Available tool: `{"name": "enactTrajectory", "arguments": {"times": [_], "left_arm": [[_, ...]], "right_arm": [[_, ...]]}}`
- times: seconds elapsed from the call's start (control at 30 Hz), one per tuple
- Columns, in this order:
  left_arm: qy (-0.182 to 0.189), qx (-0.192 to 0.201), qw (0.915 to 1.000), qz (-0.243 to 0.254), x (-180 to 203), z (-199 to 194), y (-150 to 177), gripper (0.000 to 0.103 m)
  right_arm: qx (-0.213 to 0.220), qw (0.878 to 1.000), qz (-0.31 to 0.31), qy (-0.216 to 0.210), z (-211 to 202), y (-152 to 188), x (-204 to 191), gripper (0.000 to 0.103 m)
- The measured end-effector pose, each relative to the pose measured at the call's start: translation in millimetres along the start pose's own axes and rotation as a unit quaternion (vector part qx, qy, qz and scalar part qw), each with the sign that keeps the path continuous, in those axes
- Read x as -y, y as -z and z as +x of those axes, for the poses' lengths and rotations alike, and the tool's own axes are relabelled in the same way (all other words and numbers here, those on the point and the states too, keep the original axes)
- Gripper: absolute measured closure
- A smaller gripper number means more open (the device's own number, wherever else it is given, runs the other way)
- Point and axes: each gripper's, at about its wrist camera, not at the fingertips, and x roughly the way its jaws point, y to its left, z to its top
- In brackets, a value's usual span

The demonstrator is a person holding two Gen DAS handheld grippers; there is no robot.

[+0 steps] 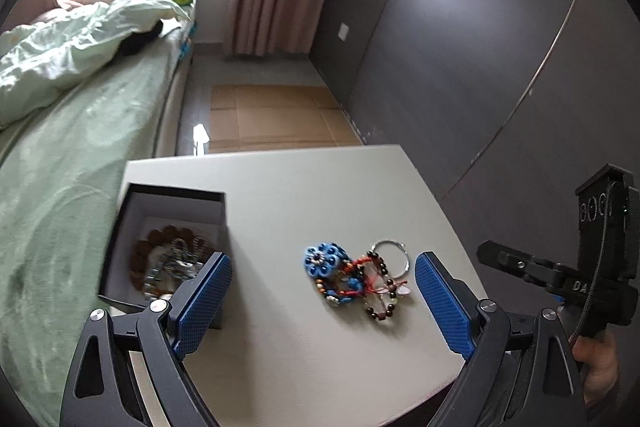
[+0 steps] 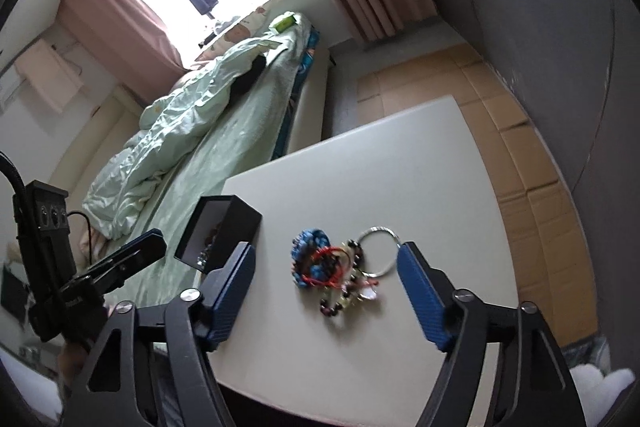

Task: Organize jewelry
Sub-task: 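Move both open tools to the blue flower piece and red-string bracelet, then grasp the blue flower piece with left tool while right tool grasps red-string bracelet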

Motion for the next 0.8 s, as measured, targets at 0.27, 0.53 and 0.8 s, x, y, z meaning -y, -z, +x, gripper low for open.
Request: {"name": "enactTrajectory", "arguments": {"times": [0.27, 0.53, 0.8], "left_arm": [[0.017, -0.074, 0.9969, -0.020, 3.6, 51.8, -4.8, 0.034], [0.006, -0.121, 0.9915, -0.046, 1.1, 88.7, -5.7, 0.047], [-0.017, -0.139, 0.9893, -0.039, 6.8, 116.4, -10.0, 0.052]], "right_arm": [[-0.037, 0.998, 0.053, -0.016, 21.9, 16.3, 27.5, 0.057], [-0.057, 0.993, 0.098, -0.046, 35.1, 31.1, 38.7, 0.065], [-0.054, 0.985, 0.157, -0.057, 40.8, 44.2, 46.8, 0.067]]}}
